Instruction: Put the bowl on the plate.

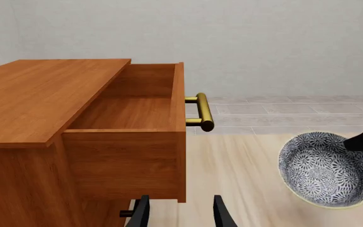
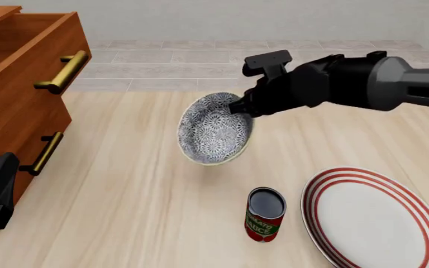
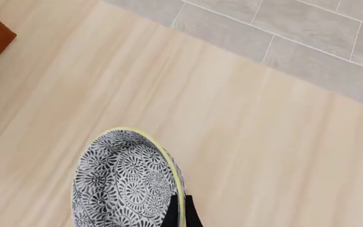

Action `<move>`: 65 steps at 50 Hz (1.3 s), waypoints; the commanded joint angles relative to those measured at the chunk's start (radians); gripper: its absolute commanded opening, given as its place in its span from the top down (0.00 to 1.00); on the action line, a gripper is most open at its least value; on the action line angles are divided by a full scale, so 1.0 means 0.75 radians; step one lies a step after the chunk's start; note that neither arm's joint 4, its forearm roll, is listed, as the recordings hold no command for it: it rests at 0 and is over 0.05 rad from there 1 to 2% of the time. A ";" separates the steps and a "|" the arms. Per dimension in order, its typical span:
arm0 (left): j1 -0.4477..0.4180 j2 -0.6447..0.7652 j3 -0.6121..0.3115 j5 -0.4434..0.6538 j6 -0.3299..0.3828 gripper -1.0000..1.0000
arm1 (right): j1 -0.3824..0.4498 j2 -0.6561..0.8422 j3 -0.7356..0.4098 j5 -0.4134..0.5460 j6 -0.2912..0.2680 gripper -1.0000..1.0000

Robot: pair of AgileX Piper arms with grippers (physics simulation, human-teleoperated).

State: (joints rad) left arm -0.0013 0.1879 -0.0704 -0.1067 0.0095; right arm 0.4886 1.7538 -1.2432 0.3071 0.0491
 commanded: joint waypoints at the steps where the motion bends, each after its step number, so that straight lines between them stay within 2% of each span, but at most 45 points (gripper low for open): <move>1: 0.000 0.001 0.000 0.000 0.000 0.00 | -0.031 -0.074 0.020 -0.001 0.005 1.00; 14: 0.000 0.001 0.000 0.000 0.000 0.00 | -0.104 -0.190 0.117 -0.021 0.020 1.00; 30: 0.000 0.000 0.000 0.000 0.000 0.00 | -0.225 -0.416 0.317 -0.043 0.041 1.00; 56: 0.000 0.000 0.000 0.000 0.000 0.00 | -0.341 -0.592 0.466 -0.021 0.053 1.00; 65: 0.000 0.000 0.000 0.000 0.000 0.00 | -0.419 -0.681 0.514 0.028 0.038 1.00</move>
State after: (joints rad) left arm -0.0013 0.1879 -0.0704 -0.1067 0.0096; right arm 0.2241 1.3071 -0.8917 0.3042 0.0795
